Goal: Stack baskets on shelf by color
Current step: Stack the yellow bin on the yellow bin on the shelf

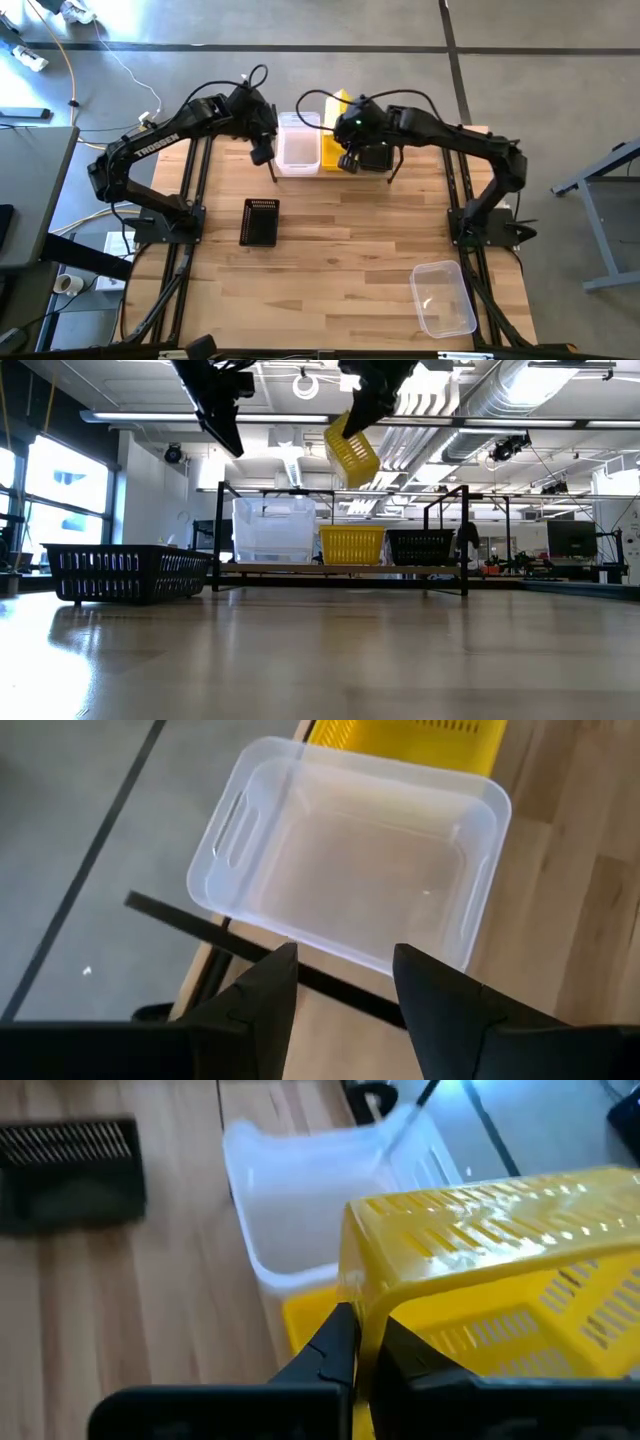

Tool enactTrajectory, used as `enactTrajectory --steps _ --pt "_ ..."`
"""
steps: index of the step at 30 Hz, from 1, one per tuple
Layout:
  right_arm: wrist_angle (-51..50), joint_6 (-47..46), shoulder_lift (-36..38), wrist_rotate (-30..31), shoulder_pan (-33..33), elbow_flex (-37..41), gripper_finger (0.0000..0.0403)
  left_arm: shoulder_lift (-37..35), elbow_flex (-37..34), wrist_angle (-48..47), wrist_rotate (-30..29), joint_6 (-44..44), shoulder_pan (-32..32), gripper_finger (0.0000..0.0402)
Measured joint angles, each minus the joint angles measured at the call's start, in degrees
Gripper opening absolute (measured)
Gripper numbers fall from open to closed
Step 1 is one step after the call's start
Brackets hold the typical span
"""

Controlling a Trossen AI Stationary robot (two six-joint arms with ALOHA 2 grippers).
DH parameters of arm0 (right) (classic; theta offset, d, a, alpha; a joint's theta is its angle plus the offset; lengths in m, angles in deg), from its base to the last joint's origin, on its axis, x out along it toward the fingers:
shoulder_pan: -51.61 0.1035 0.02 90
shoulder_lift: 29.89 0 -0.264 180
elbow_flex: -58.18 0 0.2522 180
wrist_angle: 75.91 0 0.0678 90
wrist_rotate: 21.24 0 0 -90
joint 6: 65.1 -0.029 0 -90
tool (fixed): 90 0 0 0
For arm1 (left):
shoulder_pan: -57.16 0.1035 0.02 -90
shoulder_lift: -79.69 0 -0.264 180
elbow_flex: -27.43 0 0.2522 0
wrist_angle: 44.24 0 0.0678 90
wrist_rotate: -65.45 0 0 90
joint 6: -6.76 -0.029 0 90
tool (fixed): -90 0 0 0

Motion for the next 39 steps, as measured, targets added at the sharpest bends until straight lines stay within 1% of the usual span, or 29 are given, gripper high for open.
enactTrajectory --steps 2,10,13,15,18,27,39 --pt "-4.17 0.77 -2.33 0.75 -0.20 -3.62 0.0000 -0.12 0.00 -0.68 0.00 0.53 0.00 0.0156" --pt "-20.19 3.34 -12.92 0.47 -0.81 -17.37 0.0000 -0.13 0.00 -1.85 0.00 0.37 0.00 0.0156" --pt "-24.39 3.61 -16.20 0.44 -0.53 -21.17 0.0000 -0.13 0.00 -1.86 -0.12 0.04 0.00 0.0156" --pt "-25.42 4.01 -17.82 0.37 -0.21 -22.84 0.0000 -0.13 0.00 -1.87 -0.49 0.07 0.00 0.0156" --pt "-25.93 4.75 -19.63 0.27 0.31 -23.92 0.0000 -0.13 0.00 -1.87 -0.72 -0.08 0.00 0.0156" --pt "-27.47 4.67 -23.32 0.33 0.51 -23.51 0.0000 -0.13 0.00 -1.89 -1.07 -0.08 0.00 0.0156" --pt "-28.91 6.05 -25.81 1.05 0.33 -23.47 0.0000 -0.11 0.00 -1.94 -1.05 -0.05 0.00 0.0156"
